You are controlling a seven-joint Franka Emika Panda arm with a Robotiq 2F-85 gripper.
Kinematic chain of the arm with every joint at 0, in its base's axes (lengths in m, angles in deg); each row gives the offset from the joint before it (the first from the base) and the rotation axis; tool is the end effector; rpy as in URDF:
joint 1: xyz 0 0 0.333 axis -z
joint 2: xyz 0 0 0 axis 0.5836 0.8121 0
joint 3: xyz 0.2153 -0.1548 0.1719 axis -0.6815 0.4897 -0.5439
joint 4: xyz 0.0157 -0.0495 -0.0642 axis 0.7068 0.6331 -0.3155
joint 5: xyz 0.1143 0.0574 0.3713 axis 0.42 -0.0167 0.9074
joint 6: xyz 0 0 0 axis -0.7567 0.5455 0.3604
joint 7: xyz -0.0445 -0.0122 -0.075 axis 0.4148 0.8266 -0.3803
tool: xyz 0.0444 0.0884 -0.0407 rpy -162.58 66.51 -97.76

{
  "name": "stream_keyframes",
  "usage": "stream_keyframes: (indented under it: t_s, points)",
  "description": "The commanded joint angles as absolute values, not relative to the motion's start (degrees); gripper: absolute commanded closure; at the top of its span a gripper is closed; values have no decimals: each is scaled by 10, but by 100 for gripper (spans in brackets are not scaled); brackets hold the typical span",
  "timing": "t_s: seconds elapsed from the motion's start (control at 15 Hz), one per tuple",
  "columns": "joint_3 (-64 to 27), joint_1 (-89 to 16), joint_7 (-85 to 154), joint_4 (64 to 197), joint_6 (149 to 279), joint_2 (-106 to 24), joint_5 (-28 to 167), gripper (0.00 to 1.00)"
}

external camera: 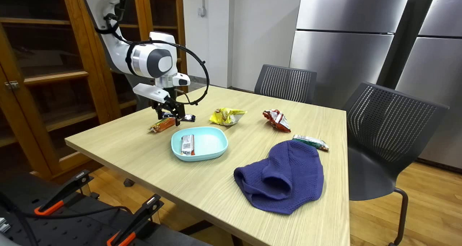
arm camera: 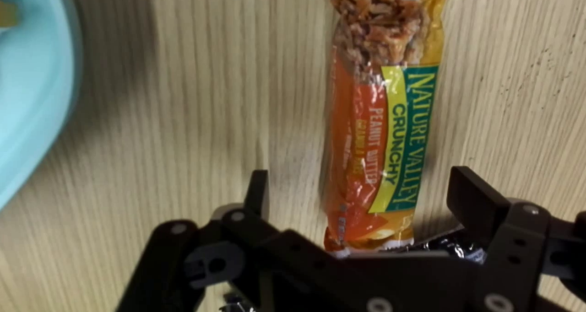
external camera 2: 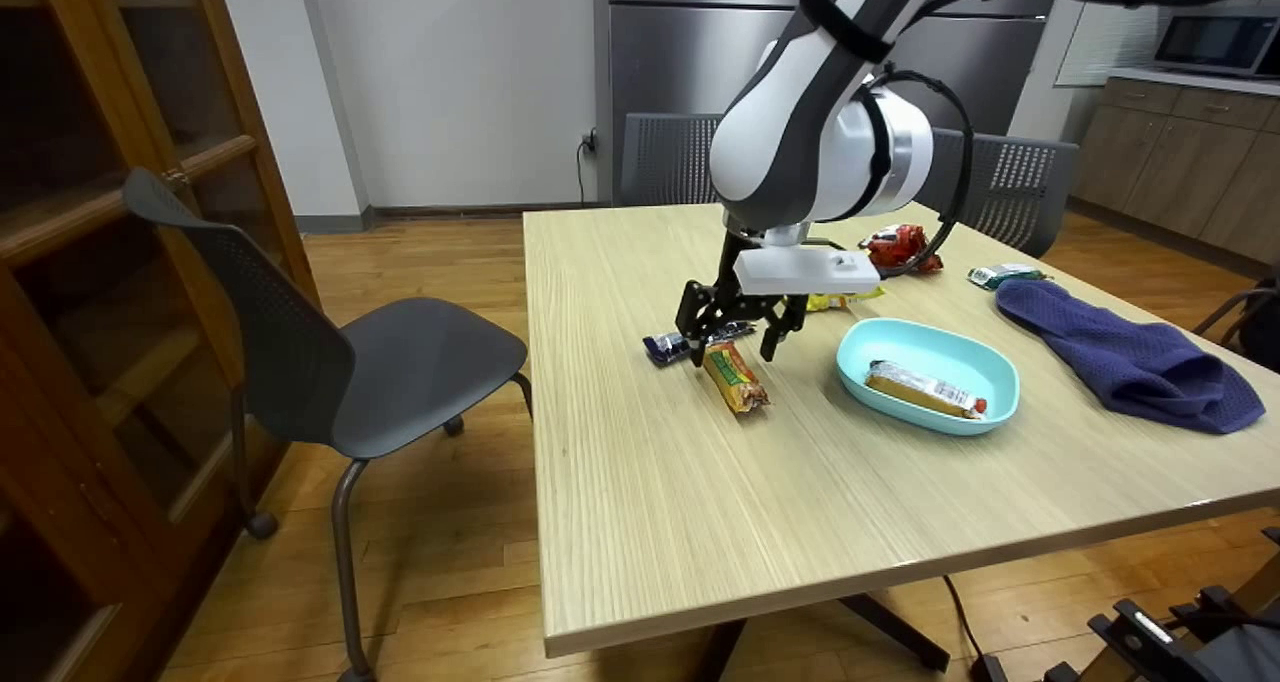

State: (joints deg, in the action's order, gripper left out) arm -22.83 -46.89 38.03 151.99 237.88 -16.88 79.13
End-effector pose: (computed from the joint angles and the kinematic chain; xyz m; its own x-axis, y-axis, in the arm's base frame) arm 0.5923 0.1200 0.1116 0.9972 -0.0398 0.0638 -0.0354 -0.9970 -0.0691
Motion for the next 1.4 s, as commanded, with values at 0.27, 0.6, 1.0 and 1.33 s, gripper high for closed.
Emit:
stream_keyframes:
  t_s: [0.27,0.6,1.0,1.33]
  points:
    - [-221,-479,410,1514,2388,-162,777,26]
    - [-223,-474,411,1516,2395,-164,781,66]
    - [-233,-470,409,1529,2389,-182,788,81]
    - [-238,-469,405,1563,2368,-230,785,81]
